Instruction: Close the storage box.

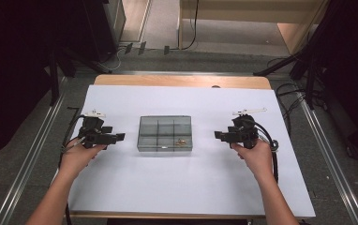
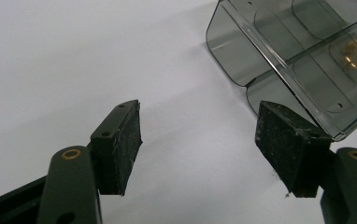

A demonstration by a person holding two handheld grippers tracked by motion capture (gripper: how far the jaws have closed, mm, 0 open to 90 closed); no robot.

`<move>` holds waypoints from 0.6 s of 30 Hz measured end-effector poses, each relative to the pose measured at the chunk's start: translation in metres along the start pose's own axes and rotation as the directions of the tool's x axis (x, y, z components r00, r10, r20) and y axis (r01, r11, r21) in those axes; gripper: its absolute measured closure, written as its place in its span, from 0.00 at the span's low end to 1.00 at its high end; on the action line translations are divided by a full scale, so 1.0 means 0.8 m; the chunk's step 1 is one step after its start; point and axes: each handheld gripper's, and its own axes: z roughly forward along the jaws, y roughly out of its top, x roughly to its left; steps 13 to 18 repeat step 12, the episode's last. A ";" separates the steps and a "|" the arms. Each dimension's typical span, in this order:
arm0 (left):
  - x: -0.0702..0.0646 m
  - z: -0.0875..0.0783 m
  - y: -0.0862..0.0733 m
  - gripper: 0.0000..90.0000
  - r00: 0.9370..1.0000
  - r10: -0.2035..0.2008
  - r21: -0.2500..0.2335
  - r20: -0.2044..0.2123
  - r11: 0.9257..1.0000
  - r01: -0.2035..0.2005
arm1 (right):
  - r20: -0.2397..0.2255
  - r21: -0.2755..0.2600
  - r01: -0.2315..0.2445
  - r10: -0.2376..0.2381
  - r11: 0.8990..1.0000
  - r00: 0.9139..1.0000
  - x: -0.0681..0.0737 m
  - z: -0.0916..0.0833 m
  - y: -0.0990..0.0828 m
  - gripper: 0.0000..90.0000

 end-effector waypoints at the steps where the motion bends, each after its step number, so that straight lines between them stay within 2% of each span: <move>1: 0.000 0.000 0.000 0.36 1.000 -0.001 0.001 -0.001 1.000 0.001 | -0.001 0.001 0.000 0.000 1.000 1.000 0.000 0.000 0.000 0.39; 10: 0.002 0.006 -0.003 0.33 1.000 -0.004 0.004 -0.006 1.000 0.004 | 0.004 0.007 -0.007 0.007 1.000 1.000 0.000 0.002 0.000 0.38; 12: 0.002 0.010 -0.004 0.31 1.000 0.010 -0.005 -0.025 1.000 -0.010 | -0.003 0.010 -0.011 0.011 1.000 1.000 -0.002 0.004 0.000 0.36; 18: 0.002 0.010 -0.004 0.31 1.000 0.010 -0.005 -0.025 1.000 -0.010 | -0.003 0.010 -0.011 0.011 1.000 1.000 -0.002 0.004 0.000 0.36</move>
